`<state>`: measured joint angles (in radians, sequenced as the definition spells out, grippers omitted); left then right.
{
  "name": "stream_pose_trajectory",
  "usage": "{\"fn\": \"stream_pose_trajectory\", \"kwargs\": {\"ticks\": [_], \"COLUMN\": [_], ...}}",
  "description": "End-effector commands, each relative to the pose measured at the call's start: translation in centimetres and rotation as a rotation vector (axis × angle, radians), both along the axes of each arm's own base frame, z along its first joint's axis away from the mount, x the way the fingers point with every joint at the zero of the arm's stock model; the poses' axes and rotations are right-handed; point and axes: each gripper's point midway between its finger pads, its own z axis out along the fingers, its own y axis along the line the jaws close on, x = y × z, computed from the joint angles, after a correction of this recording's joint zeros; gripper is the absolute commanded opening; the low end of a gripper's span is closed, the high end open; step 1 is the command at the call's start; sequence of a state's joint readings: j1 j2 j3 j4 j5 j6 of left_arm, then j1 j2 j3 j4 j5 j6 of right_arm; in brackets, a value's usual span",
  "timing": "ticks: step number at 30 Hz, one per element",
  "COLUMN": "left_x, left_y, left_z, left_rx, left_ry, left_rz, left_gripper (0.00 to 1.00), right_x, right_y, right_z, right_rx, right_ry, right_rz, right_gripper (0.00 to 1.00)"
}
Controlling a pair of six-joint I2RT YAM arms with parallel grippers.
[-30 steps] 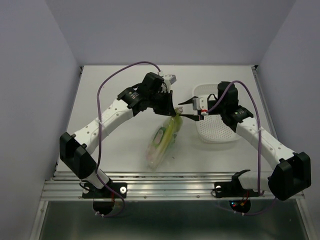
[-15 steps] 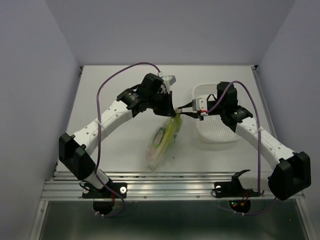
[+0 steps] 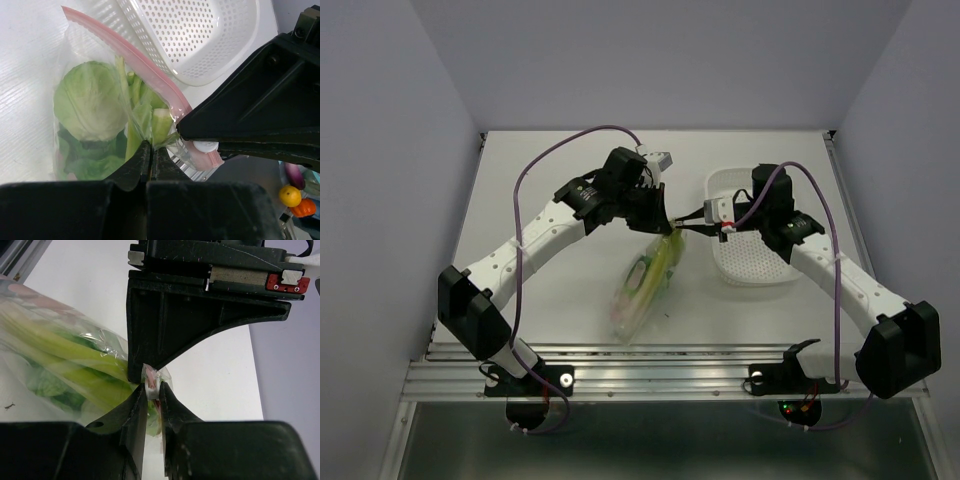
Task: Open the zip-top bag and remove the fake food
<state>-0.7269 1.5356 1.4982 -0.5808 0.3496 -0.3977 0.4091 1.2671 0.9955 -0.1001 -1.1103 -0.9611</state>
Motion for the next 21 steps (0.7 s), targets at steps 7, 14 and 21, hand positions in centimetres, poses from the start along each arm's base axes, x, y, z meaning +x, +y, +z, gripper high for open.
{"fn": "stream_pose_trajectory", "kwargs": {"ticks": [7, 14, 21], "left_x": [-0.8, -2.1, -3.1], "left_y": [-0.3, 0.4, 1.2], "left_z": [2.3, 3.7, 3.9], "left_rx": [-0.070, -0.098, -0.111], "left_ry": [-0.054, -0.109, -0.141], "left_rz": [-0.046, -0.098, -0.124], "left_gripper": [0.00, 0.00, 0.00], "right_x": [0.0, 2.8, 3.8], "right_y": [0.3, 0.1, -0.2], "right_z": [2.2, 1.2, 0.2], "right_rx": [0.019, -0.023, -0.063], "right_ry": [-0.002, 0.019, 0.012], "right_rz": [-0.009, -0.119, -0.156], "right_gripper": [0.01, 0.01, 0.01]}}
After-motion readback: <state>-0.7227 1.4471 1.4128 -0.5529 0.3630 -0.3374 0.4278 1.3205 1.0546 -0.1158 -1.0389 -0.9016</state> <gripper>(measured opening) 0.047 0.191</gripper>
